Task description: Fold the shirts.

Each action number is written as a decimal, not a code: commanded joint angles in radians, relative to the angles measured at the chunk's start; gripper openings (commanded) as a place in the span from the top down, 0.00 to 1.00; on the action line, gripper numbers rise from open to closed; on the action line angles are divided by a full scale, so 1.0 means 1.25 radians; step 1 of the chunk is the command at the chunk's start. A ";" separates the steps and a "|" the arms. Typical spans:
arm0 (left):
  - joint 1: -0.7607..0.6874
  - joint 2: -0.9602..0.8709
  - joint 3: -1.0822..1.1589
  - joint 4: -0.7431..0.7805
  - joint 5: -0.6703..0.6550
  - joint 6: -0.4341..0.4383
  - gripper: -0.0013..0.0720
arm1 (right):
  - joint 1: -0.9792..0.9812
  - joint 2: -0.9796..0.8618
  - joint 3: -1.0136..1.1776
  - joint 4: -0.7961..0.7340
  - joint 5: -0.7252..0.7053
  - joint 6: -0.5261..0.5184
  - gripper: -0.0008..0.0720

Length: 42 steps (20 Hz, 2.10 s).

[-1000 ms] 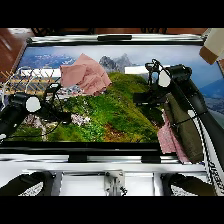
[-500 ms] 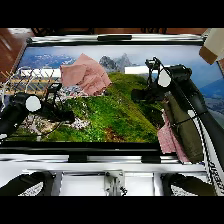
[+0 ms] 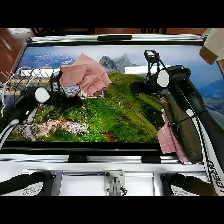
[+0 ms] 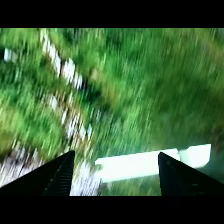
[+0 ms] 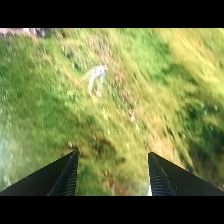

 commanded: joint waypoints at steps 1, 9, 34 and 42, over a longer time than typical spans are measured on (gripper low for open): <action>0.042 -0.188 0.160 -0.099 0.060 0.022 0.16 | 0.001 -0.006 0.000 0.030 -0.024 0.005 0.23; 0.071 -0.549 0.485 -0.343 -0.016 0.146 0.15 | 0.001 -0.006 0.000 0.084 0.052 0.004 0.23; -0.399 0.008 -0.084 -0.223 0.040 -0.052 0.93 | 0.000 0.277 0.001 -0.204 0.408 -0.012 0.23; -0.397 0.083 -0.085 -0.174 -0.070 -0.016 0.05 | 0.000 0.277 -0.046 -0.205 0.404 0.006 0.23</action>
